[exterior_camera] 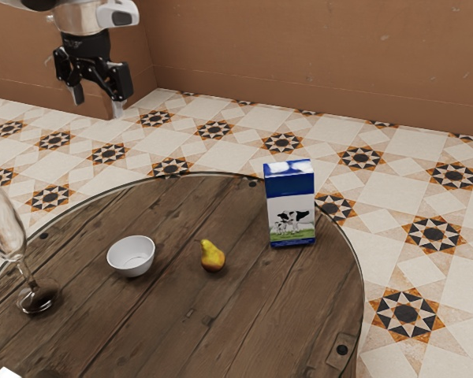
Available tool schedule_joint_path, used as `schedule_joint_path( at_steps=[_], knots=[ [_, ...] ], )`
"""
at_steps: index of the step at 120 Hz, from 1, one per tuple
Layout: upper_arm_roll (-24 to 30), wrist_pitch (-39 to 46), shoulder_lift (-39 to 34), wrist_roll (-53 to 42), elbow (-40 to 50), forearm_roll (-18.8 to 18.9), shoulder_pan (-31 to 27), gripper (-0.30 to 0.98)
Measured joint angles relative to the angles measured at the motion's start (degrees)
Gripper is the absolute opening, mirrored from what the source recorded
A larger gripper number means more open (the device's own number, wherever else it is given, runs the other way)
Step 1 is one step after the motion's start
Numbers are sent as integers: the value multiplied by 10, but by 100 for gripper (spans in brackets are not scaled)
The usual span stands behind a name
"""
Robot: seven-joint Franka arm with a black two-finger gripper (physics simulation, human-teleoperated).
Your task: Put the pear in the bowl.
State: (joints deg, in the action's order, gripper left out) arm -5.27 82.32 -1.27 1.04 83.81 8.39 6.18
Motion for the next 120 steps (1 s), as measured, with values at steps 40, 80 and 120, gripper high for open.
schedule_joint_path(
  at_steps=[40,80,120],
  knots=[
    [18,99,20,4,140,-63,-12,69],
    [48,339,46,19,358,-170,11,69],
    [64,523,138,19,371,-203,8,69]
  ],
)
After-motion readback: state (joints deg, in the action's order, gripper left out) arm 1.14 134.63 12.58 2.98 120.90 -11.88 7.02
